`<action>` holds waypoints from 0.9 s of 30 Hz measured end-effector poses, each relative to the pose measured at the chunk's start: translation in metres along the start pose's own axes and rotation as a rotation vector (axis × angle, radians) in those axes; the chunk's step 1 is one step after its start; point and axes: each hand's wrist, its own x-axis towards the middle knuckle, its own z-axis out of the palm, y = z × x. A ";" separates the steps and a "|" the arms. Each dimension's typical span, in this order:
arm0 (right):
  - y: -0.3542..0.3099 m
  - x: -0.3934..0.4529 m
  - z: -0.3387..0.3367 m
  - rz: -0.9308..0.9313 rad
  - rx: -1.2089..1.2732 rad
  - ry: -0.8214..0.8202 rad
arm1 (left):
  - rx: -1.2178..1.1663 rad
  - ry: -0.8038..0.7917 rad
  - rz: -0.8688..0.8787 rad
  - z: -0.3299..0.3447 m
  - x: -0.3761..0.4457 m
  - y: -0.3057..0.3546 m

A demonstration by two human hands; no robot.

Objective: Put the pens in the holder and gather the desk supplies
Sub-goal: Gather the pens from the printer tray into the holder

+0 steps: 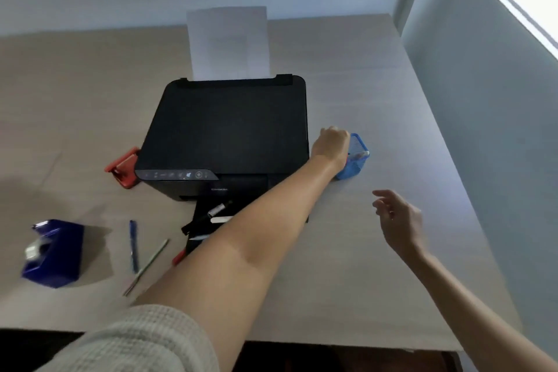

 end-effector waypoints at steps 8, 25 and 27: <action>-0.021 -0.087 0.063 -0.015 -0.027 -0.256 | -0.366 0.362 0.137 0.028 -0.198 -0.104; -0.197 -0.069 0.216 -0.524 -0.684 -0.776 | -0.130 0.040 -0.337 0.039 -0.219 -0.319; -0.198 -0.068 0.219 -0.568 -0.746 -0.755 | -0.238 0.133 -0.347 0.031 -0.238 -0.315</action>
